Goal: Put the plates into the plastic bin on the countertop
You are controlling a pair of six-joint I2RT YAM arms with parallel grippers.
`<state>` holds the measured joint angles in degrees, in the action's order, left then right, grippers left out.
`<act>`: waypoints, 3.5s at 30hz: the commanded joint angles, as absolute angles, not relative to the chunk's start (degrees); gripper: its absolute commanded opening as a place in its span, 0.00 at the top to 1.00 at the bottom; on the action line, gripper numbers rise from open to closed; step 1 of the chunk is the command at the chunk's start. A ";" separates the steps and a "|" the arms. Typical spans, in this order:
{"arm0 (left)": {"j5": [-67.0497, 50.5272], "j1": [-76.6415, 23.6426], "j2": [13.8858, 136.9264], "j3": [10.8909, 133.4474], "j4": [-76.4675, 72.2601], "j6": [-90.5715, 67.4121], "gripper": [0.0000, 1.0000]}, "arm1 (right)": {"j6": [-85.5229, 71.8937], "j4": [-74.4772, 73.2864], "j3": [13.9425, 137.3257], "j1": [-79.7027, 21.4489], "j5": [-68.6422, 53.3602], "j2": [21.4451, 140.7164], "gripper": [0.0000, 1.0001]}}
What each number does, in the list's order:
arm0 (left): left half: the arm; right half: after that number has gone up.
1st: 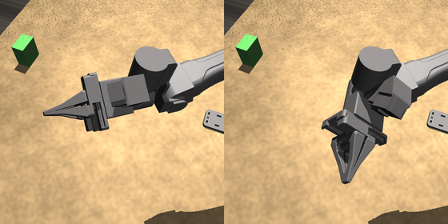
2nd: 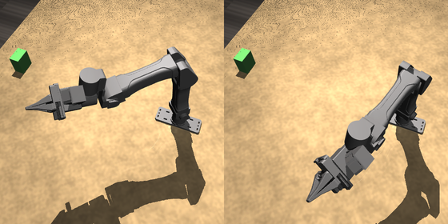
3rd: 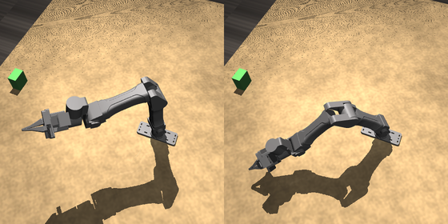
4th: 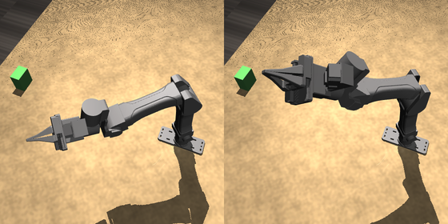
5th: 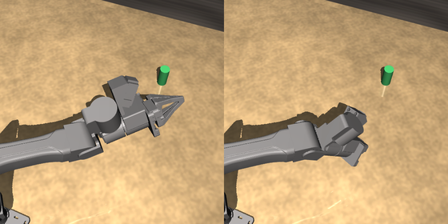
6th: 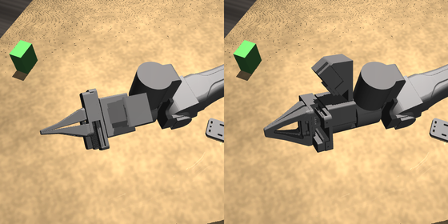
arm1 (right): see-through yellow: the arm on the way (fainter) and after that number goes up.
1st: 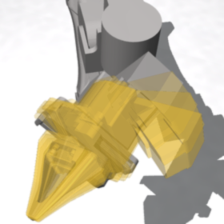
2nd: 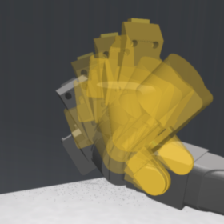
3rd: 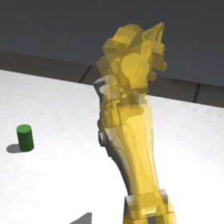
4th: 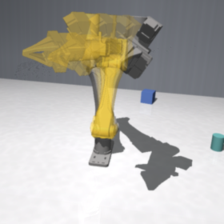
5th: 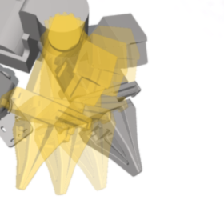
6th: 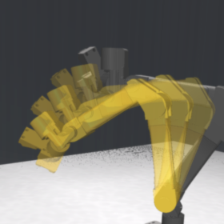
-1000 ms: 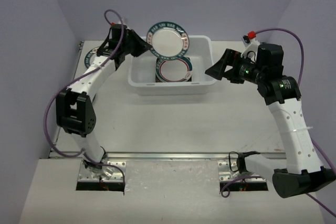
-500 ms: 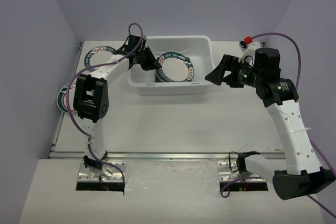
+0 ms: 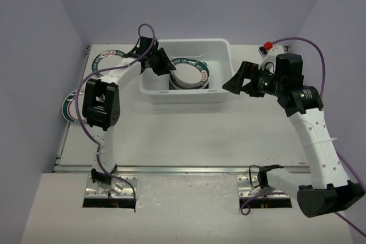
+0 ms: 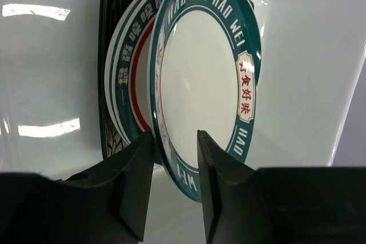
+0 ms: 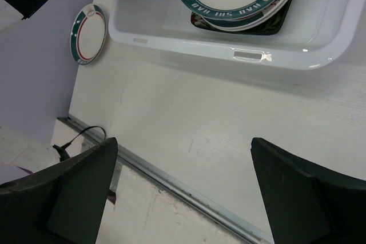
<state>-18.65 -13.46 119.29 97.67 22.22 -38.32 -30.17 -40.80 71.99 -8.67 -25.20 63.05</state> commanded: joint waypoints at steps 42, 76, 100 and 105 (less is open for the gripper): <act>4.20 36.13 76.65 50.51 34.54 -51.97 0.00 | -35.77 -32.87 69.35 -9.50 -35.52 64.60 0.01; 9.56 36.56 90.58 45.18 17.80 -57.39 0.56 | -35.35 -34.56 75.28 -12.66 -36.39 68.54 0.01; 3.19 36.70 69.90 44.22 17.43 -54.86 1.00 | -34.40 -35.12 77.27 -12.66 -34.49 68.39 0.01; -1.83 36.74 61.93 43.90 17.33 -56.99 1.00 | -34.30 -35.16 78.48 -12.66 -34.79 69.46 0.01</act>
<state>3.51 36.38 66.74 43.05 20.01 -55.68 -35.34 -36.38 75.15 -12.26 -34.92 68.60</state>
